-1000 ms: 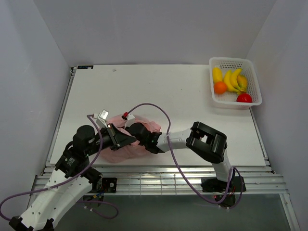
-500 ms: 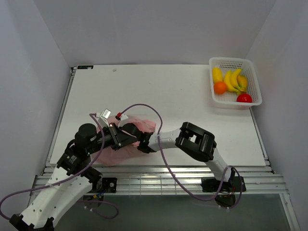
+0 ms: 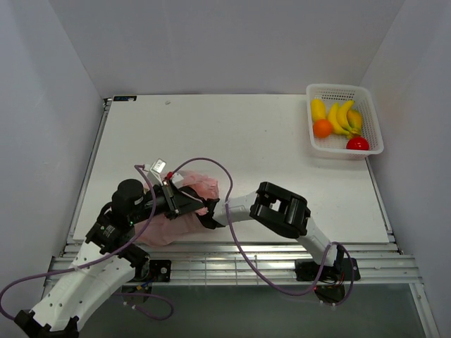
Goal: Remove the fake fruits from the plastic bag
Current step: Take out the fake fruit from the plastic bag.
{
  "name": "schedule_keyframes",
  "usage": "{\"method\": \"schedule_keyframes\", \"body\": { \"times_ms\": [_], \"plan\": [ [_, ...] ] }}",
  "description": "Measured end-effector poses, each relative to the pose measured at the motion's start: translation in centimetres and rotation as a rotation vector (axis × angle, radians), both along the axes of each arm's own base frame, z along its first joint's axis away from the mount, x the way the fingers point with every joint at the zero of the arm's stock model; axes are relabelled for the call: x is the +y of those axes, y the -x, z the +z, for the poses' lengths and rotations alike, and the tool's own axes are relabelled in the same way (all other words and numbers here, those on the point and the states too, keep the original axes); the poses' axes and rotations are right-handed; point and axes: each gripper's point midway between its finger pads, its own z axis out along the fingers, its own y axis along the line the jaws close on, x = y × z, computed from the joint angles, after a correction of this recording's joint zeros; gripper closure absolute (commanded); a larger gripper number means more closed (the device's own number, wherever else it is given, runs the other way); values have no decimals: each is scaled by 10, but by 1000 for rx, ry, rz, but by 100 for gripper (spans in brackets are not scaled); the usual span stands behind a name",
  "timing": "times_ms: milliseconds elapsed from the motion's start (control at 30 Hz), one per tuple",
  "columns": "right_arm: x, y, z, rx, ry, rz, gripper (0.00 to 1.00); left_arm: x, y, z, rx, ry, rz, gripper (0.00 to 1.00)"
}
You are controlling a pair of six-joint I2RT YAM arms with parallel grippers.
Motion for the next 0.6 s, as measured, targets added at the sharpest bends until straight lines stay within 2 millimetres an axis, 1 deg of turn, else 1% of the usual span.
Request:
{"method": "schedule_keyframes", "body": {
  "times_ms": [33,100,133,233,267,333,367,467,567,600],
  "plan": [
    [-3,0,0,-2,0,-2,50,0,0,1,-2,1,0,100],
    [-13,2,-1,-4,3,-9,57,0,0,1,-6,4,-2,100],
    [-20,2,0,-7,8,-18,64,0,1,2,-8,6,-2,100],
    [-44,-2,8,-25,28,-61,66,0,3,9,-32,29,-10,100],
    [-54,-5,10,-33,35,-78,67,-1,5,13,-47,41,-18,100],
    [-76,-14,20,-52,42,-121,67,1,7,14,-53,42,-14,100],
    [-88,-21,29,-62,32,-151,68,1,6,15,-57,41,-10,100],
    [-126,-41,60,-105,-5,-244,69,2,1,7,-42,15,10,100],
    [-163,-61,87,-162,-18,-343,70,1,-7,-1,-28,-16,26,100],
    [-174,-66,94,-183,-20,-370,73,0,-10,-4,-21,-26,30,100]
  ]
}}
